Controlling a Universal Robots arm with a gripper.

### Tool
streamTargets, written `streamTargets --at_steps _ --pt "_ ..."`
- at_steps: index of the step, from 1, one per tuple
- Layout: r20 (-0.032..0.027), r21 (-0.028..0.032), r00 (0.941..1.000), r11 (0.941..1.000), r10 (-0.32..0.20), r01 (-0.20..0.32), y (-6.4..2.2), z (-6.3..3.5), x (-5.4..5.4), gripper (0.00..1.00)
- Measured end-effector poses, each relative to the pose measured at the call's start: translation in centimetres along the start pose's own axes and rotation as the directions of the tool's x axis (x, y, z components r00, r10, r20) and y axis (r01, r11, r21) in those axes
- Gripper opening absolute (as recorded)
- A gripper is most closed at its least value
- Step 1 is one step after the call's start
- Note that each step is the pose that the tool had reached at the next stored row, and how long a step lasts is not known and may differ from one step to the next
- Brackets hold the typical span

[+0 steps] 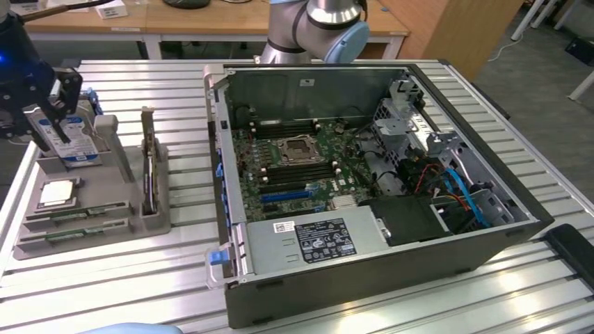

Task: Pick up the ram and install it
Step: 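Pick up the ram and move it above insertion slot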

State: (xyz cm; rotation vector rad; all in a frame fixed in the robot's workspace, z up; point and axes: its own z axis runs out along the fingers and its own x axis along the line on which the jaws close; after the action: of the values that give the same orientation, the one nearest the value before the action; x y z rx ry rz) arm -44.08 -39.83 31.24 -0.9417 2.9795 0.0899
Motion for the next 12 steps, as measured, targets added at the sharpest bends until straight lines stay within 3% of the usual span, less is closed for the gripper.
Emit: streamTargets --at_steps 6,12 --pt "-0.0052 -0.0038 0.9941 0.9941 -0.109 0.109 0.00 0.02 0.00 0.31" --pt "-0.0101 -0.0082 0.9762 0.9763 -0.216 0.216 0.00 0.04 0.00 0.31"
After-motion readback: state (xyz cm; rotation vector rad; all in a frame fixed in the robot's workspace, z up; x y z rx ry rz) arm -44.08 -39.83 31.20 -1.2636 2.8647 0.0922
